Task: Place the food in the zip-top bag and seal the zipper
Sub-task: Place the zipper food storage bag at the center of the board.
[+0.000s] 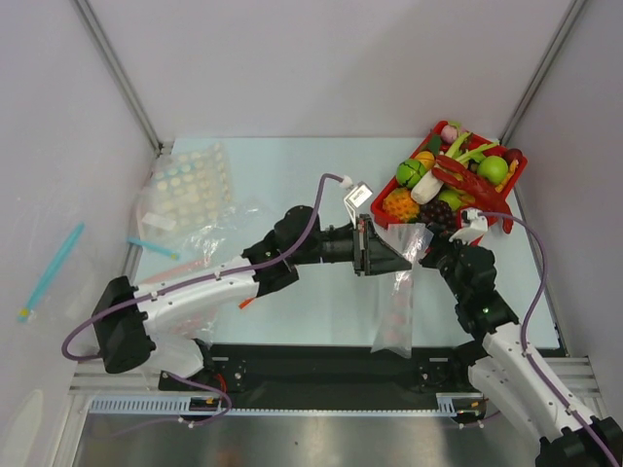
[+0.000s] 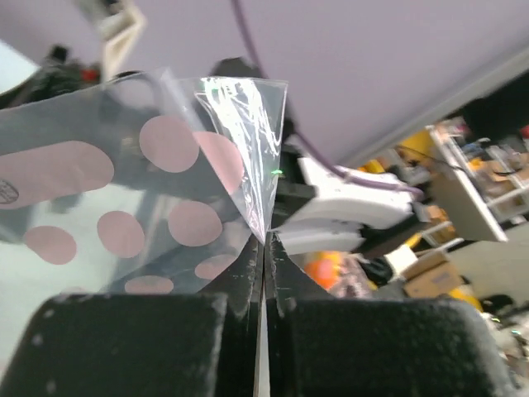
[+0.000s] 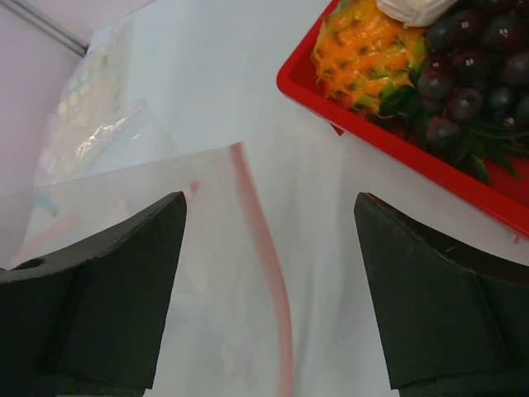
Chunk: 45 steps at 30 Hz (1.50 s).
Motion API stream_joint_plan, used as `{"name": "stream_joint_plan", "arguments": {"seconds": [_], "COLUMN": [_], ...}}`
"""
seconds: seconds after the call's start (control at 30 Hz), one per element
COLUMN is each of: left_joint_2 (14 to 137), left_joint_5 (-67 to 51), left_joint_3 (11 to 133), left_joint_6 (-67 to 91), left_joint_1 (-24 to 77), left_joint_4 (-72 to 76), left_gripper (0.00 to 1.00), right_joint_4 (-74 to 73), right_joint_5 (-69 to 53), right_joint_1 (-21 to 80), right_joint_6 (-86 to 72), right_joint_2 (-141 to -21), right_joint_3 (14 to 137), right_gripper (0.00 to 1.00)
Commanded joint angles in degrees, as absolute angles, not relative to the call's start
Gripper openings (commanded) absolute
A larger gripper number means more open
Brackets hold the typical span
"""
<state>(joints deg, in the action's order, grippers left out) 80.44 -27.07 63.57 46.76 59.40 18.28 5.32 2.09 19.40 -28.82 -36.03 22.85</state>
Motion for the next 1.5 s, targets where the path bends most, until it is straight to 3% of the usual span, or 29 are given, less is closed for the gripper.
{"name": "stream_joint_plan", "arguments": {"seconds": [0.0, 0.2, 0.47, 0.67, 0.93, 1.13, 1.47], "left_joint_2": [77.44, 74.09, 79.71, 79.29, 68.99, 73.73, 72.0], "left_joint_5": [-29.7, -28.73, -37.26, -40.96, -17.34, -13.19, 7.62], "left_joint_3": [64.26, 56.09, 39.04, 41.48, 42.1, 44.64, 47.46], "left_joint_6": [55.79, 56.07, 54.77, 42.91, 27.69, 25.41, 21.45], "left_joint_1": [59.51, 54.33, 44.92, 43.86, 43.33, 36.31, 36.04], "left_joint_4": [28.54, 28.3, 37.27, 22.26, 2.31, -3.76, -13.18], "left_gripper": [0.0, 0.02, 0.02, 0.04, 0.16, 0.09, 0.13], "right_joint_4": [3.08, 2.29, 2.81, 3.16, 4.57, 5.36, 6.94], "right_joint_5": [6.85, 8.53, 7.74, 6.86, 4.57, 2.99, -1.31], "right_joint_1": [19.42, 19.34, 19.42, 19.42, 19.34, 19.34, 19.42], "right_joint_6": [-28.65, -28.74, -28.74, -28.39, -28.21, -28.3, -28.39], "right_joint_2": [-35.51, -33.14, -34.28, -34.72, -36.74, -38.76, -42.0], "right_joint_3": [25.31, 24.79, 24.87, 24.79, 24.78, 24.96, 25.31], "right_gripper": [0.88, 0.88, 0.88, 0.87, 0.87, 0.86, 0.86]}}
